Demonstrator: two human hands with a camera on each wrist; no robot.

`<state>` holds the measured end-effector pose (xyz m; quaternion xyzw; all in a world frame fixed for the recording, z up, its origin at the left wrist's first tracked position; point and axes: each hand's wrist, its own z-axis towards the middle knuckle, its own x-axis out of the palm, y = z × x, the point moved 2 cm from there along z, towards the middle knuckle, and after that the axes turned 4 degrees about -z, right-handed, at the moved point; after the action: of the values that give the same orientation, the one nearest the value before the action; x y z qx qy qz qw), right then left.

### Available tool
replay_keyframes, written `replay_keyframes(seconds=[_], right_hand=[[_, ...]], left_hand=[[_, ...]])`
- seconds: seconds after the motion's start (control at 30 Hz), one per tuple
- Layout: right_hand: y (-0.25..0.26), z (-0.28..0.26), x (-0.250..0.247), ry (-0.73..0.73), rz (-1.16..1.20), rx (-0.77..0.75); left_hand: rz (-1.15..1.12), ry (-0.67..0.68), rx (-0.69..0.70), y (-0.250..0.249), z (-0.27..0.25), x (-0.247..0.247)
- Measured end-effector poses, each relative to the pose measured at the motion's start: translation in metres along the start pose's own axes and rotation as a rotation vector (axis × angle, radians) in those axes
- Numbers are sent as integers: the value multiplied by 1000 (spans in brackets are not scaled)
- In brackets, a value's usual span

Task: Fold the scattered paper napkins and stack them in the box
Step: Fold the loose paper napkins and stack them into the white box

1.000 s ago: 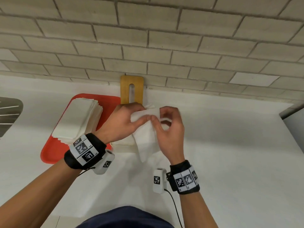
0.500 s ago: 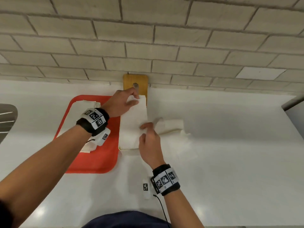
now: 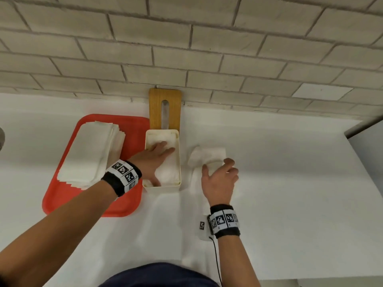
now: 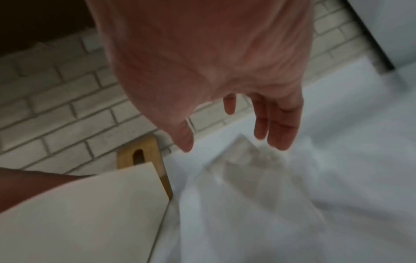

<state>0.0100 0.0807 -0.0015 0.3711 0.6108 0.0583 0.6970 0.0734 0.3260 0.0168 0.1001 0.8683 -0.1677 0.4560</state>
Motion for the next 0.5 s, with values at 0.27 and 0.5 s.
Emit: replay_keyframes(seconds=[0.27, 0.5], right_hand=[[-2, 10, -42, 237, 391, -156], [68, 0, -128, 337, 850, -395]], left_hand=[[-392, -298, 11, -26, -23, -37], [-1650, -317, 279, -99, -57, -55]])
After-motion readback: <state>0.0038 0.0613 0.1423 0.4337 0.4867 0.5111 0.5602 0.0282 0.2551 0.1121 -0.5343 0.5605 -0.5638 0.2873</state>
